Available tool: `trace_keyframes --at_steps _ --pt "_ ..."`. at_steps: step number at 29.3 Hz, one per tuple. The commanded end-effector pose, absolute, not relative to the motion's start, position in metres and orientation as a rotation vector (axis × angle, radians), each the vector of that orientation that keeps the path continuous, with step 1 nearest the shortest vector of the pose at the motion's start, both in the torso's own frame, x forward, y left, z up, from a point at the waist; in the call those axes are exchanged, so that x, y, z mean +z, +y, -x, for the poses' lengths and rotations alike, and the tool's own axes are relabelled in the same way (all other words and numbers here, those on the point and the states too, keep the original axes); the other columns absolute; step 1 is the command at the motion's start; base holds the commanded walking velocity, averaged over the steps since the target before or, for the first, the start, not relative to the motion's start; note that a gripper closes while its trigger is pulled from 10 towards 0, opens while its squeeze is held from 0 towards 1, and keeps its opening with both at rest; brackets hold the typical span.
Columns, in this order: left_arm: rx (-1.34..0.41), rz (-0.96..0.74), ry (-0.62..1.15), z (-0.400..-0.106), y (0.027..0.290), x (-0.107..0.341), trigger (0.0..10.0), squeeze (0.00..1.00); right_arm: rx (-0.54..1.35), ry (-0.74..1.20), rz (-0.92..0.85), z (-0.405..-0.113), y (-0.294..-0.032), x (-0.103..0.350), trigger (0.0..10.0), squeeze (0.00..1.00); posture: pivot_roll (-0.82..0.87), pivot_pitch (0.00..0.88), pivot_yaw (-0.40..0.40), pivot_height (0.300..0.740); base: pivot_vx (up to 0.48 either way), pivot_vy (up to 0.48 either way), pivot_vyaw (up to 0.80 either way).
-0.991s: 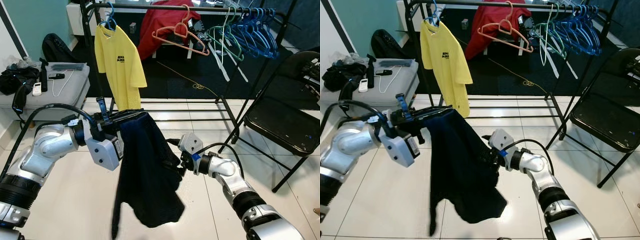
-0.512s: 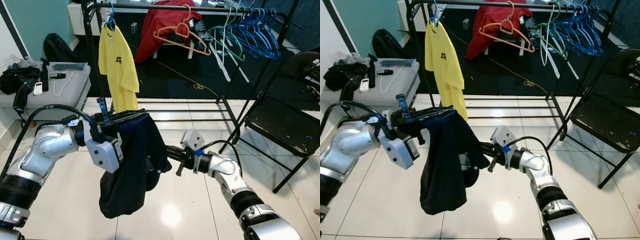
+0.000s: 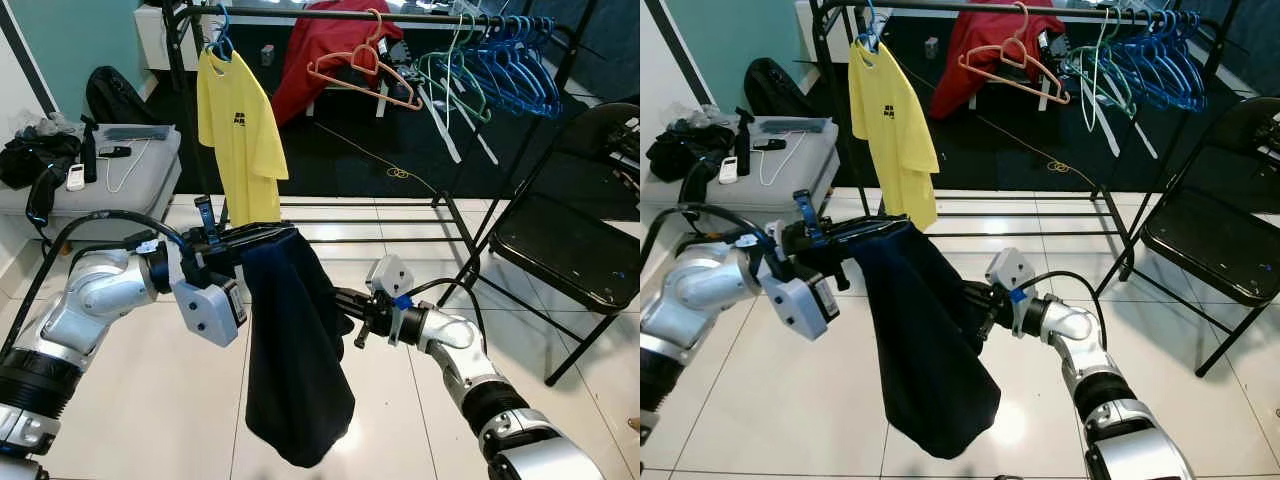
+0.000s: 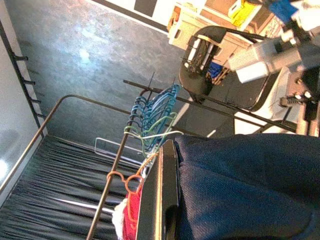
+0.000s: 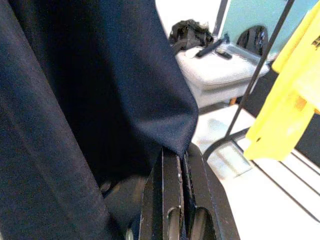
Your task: Hang hanger
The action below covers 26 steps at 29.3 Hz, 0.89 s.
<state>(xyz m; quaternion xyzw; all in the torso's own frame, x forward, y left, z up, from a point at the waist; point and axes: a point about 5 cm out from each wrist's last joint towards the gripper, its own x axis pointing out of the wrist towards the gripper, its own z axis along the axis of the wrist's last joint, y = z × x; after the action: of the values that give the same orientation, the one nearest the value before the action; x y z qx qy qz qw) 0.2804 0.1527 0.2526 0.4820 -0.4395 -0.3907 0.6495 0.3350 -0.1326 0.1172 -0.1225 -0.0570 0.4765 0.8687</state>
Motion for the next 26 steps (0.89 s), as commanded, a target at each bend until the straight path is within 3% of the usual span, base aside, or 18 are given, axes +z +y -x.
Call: trace_keyframes --at_steps 1,3,4,14,17,26 --pt "-0.884 -1.124 -0.954 -0.282 0.158 0.247 0.0 0.0 0.989 -0.143 0.236 -0.333 -0.134 0.119 0.0 0.0 -0.01 0.129 -0.017 0.74 0.0 0.0 0.0" --pt "-0.84 -1.154 -0.887 -0.29 0.163 0.243 0.0 0.0 0.991 -0.188 0.209 -0.334 -0.133 0.129 0.0 0.0 -0.01 0.131 -0.013 0.74 0.0 0.0 0.0" --pt "-0.788 -1.18 -0.823 -0.297 0.168 0.239 4.5 0.0 0.969 -0.223 0.191 -0.336 -0.134 0.137 0.0 0.0 -0.01 0.13 -0.009 0.74 0.0 0.0 0.0" --pt "-0.424 -1.187 -0.476 -0.33 0.212 0.217 4.4 0.0 0.76 -0.406 0.119 -0.354 -0.151 0.188 0.0 0.0 -0.02 0.13 -0.005 0.74 0.0 0.0 0.0" --pt "-0.277 -1.165 -0.295 -0.335 0.237 0.197 5.1 0.0 0.667 -0.497 0.136 -0.36 -0.157 0.212 0.0 0.0 -0.02 0.13 -0.005 0.74 0.0 0.0 0.0" --pt "-0.252 -1.119 -0.12 -0.328 0.253 0.165 6.0 0.0 0.624 -0.515 0.151 -0.362 -0.156 0.223 0.0 0.0 -0.02 0.13 -0.009 0.74 0.0 0.0 0.0"
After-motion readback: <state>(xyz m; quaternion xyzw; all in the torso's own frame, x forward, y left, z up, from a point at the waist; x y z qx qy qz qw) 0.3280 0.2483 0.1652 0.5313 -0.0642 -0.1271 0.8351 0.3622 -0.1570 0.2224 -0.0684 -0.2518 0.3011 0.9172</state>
